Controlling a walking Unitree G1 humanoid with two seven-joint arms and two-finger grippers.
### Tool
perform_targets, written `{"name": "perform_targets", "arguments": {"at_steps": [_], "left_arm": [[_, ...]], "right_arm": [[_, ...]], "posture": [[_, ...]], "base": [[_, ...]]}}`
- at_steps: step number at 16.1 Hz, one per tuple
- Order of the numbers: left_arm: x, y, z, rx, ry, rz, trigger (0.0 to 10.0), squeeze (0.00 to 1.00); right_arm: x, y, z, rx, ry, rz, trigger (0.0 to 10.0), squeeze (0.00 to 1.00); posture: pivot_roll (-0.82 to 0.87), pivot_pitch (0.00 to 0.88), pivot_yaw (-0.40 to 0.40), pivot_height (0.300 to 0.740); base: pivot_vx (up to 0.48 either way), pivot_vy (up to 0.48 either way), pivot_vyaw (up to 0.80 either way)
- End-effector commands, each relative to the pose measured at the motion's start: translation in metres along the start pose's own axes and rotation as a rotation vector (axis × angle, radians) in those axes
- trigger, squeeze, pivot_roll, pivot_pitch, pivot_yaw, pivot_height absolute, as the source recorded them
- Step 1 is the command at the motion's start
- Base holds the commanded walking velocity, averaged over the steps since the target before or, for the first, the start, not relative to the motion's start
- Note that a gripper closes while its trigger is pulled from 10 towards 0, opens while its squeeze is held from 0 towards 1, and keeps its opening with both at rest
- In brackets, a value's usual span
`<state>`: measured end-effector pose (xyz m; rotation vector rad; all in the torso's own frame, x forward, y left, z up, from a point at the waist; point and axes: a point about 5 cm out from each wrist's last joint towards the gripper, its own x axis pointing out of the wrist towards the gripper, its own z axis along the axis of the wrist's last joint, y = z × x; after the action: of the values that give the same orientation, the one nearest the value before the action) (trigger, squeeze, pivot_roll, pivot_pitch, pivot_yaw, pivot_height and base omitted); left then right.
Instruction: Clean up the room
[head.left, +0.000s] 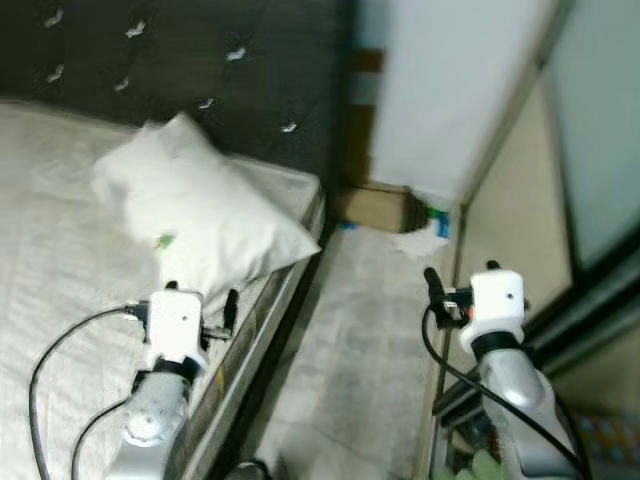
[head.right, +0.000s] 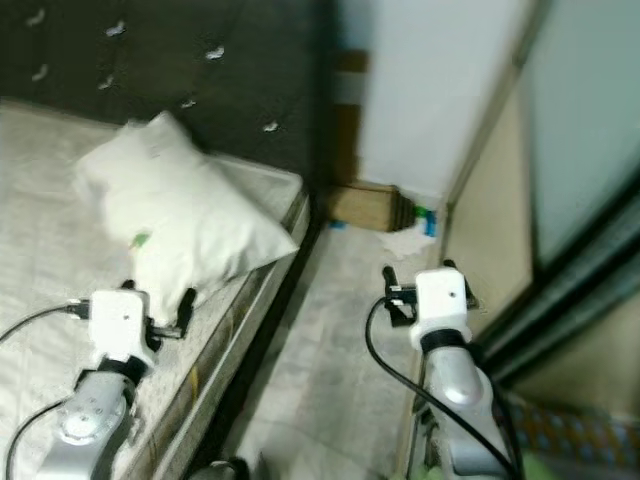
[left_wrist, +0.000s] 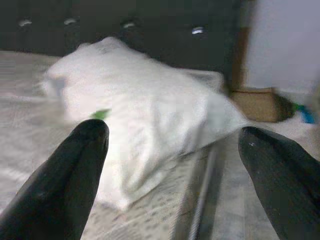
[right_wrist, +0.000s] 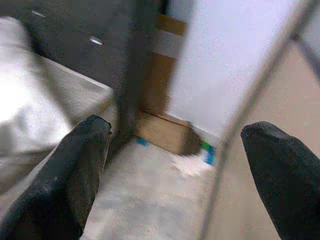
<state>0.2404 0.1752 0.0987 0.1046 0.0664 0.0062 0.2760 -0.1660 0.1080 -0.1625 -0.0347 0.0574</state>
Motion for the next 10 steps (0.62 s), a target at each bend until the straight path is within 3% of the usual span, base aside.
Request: {"name": "perform_targets", "arguments": {"at_steps": [1,10], "left_arm": [[-0.0003,-0.0013,0.0005,-0.024,0.001,-0.014,10.0,0.0],[0.0009,-0.0024,0.0037,0.009,-0.024,-0.045,10.0,0.0]], "right_arm": [[-0.0021,-0.0049,-0.0041,-0.004,0.02,-0.003,10.0,0.0],[0.001,-0.0022,-0.0038,0.01,0.015,0.014,10.0,0.0]], "posture": [[0.02,0.121,-0.074,0.74],[0.02,0.131,-0.071,0.74]], "base": [[0.0,0.0,0.8],[0.0,0.0,0.8]]}}
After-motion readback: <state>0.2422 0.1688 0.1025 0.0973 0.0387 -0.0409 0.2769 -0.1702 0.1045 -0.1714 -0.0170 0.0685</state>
